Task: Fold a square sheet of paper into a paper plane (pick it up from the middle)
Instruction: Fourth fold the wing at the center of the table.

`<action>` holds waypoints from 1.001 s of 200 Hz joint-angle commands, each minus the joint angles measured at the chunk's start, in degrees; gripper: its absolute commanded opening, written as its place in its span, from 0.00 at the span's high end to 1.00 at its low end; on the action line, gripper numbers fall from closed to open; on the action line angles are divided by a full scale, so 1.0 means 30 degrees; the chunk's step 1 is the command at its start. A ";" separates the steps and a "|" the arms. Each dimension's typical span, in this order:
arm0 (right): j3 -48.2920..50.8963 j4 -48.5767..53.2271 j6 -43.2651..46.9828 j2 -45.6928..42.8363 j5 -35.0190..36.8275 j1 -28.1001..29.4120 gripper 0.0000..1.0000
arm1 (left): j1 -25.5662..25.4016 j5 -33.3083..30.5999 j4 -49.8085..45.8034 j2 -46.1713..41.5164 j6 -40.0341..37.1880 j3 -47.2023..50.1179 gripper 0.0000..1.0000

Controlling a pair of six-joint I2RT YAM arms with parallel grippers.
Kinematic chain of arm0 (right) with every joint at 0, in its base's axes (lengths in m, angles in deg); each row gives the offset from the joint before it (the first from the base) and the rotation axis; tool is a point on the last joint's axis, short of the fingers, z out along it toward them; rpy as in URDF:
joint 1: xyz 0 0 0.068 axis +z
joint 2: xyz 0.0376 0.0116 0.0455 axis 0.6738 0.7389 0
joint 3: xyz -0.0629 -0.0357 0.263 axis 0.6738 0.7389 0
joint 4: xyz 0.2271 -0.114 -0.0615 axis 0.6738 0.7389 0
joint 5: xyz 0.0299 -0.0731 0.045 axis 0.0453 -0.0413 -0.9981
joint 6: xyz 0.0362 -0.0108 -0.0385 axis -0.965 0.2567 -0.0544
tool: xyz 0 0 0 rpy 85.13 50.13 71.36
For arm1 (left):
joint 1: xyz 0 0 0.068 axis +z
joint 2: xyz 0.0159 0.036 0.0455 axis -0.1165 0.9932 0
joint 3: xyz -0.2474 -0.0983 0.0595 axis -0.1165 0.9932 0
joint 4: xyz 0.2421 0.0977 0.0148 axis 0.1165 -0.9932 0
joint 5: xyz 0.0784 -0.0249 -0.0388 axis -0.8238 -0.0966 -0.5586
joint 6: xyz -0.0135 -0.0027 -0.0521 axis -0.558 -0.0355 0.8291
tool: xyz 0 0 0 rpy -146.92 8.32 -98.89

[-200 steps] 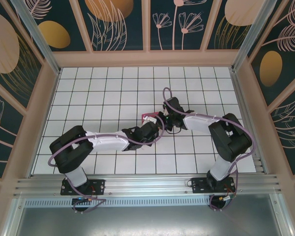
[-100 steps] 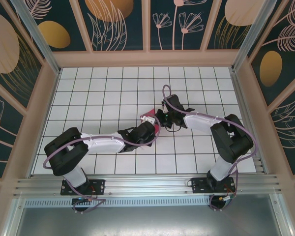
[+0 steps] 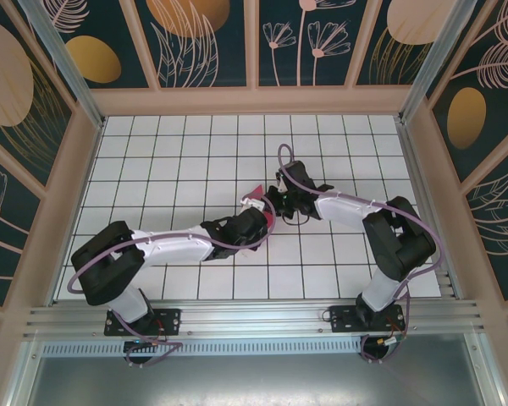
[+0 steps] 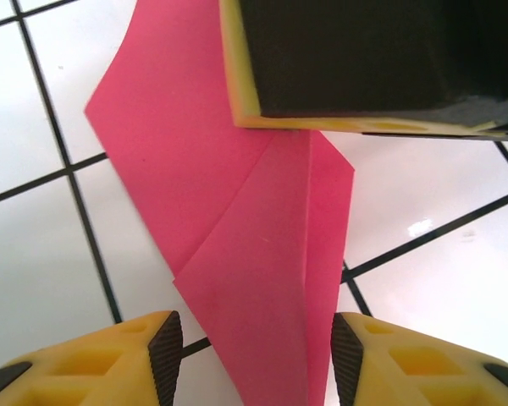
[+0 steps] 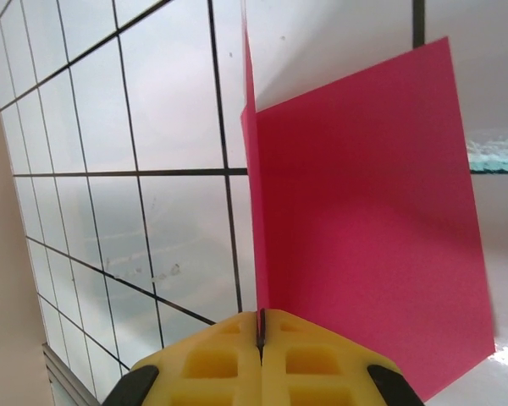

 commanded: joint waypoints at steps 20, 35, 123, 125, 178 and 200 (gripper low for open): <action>-0.1241 0.0602 -0.0400 -0.0159 0.0269 0.0160 0.97 | -0.0120 -0.1917 -0.5066 -0.1741 0.1181 -0.1710 0.49; -0.1373 0.0625 -0.0536 -0.0154 0.0387 0.0225 0.97 | -0.0192 -0.1487 -0.5409 -0.2107 0.1390 -0.1711 0.49; -0.1923 0.0590 -0.0523 0.0666 0.0461 0.0615 0.97 | -0.0634 -0.0101 -0.4460 -0.0661 0.0553 -0.1850 0.59; -0.1945 0.0619 -0.0520 0.0678 0.0455 0.0620 0.96 | -0.0645 -0.0160 -0.4470 -0.0586 0.0515 -0.1855 0.59; -0.2400 0.0908 -0.0396 0.1074 0.0542 0.0805 0.96 | -0.0677 -0.2044 -0.5177 0.0765 0.0163 -0.2534 0.68; -0.2430 0.1016 -0.0366 0.1057 0.0635 0.0823 0.97 | -0.0674 -0.2285 -0.5104 0.0938 0.0139 -0.2527 0.72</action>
